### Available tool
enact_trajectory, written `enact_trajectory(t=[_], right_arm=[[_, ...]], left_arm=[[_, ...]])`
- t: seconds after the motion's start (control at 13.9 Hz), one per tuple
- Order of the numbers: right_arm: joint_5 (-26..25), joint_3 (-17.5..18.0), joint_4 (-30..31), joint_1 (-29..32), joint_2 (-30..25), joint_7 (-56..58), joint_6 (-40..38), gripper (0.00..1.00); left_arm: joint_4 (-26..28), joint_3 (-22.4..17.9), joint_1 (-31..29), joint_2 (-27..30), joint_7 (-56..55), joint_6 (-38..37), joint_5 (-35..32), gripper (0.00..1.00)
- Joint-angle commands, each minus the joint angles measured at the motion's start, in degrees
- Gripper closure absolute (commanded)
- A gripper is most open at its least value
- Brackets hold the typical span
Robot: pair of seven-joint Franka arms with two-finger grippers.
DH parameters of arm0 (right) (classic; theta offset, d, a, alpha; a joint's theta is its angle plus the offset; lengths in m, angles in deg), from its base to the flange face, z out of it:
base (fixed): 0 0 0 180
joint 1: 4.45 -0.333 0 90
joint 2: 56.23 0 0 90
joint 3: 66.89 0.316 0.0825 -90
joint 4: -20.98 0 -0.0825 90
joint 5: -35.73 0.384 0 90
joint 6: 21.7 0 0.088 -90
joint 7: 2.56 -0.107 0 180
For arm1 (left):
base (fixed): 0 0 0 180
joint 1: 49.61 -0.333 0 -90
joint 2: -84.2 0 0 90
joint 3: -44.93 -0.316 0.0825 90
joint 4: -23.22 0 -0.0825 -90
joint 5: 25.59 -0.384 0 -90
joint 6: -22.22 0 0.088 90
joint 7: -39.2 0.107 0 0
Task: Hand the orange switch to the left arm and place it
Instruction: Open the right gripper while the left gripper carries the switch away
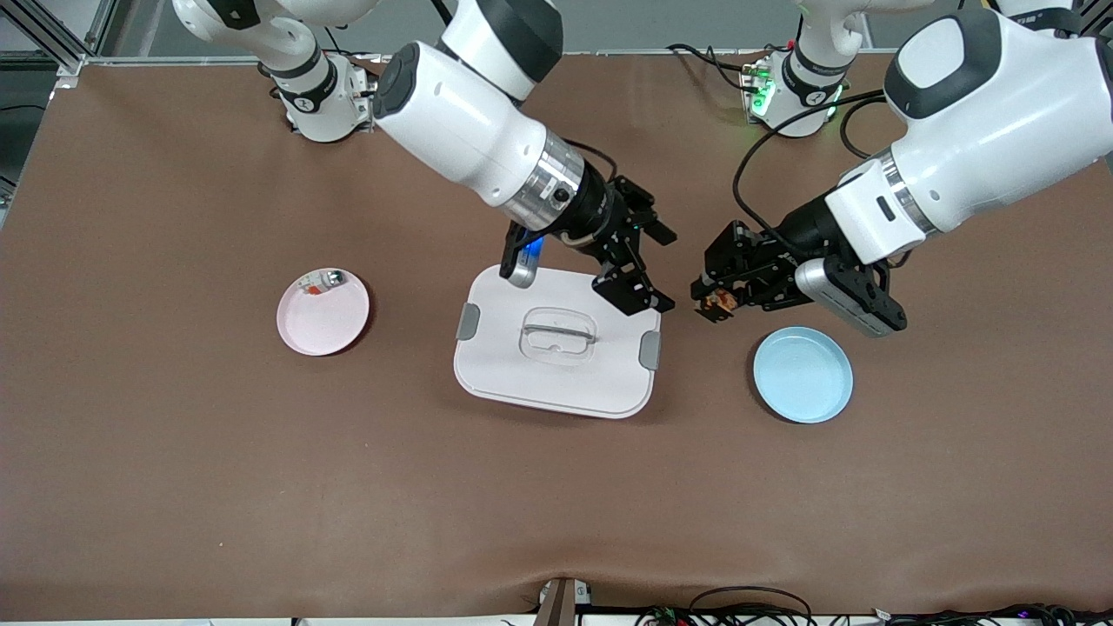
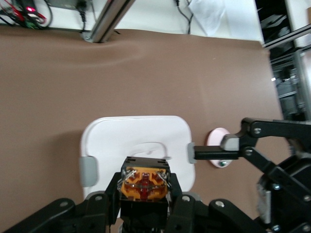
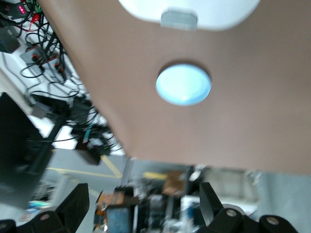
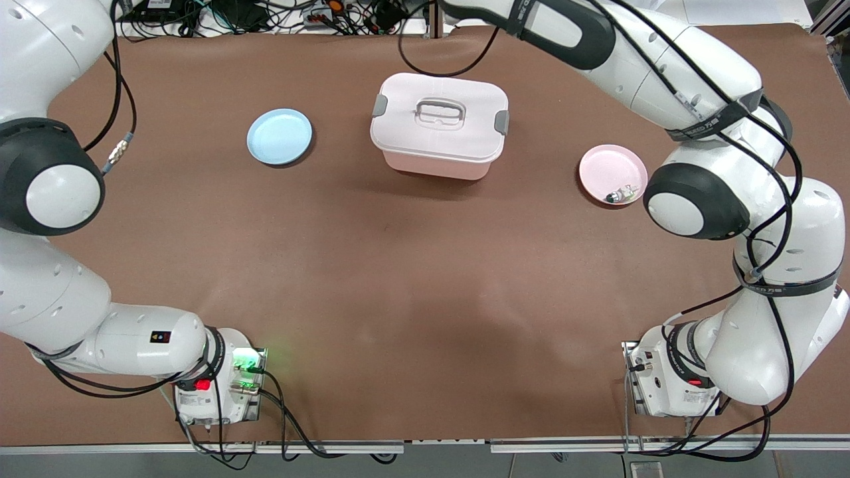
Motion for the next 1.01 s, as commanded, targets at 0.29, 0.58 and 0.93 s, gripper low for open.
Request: enact_trajectory(t=[0.29,0.58,0.93], right_arm=[[0.48,-0.28,-1.76,7.61,-2.59,30.34,-25.89,0.0],[-4.59,-0.37,-1.76,14.11,-4.35,49.5,-40.66,0.0],[-14.27,-0.46,-1.58,22.11,-5.23,76.05,-52.37,0.0]], left_arm=[[0.33,-0.13,-5.95,-2.29,19.32,-8.01,-13.16,1.0],[3.13,-0.13,-7.8,-4.31,26.99,-10.32,-22.31,1.0],[7.79,-0.13,-10.7,-6.41,38.3,-10.05,-29.45,1.0]])
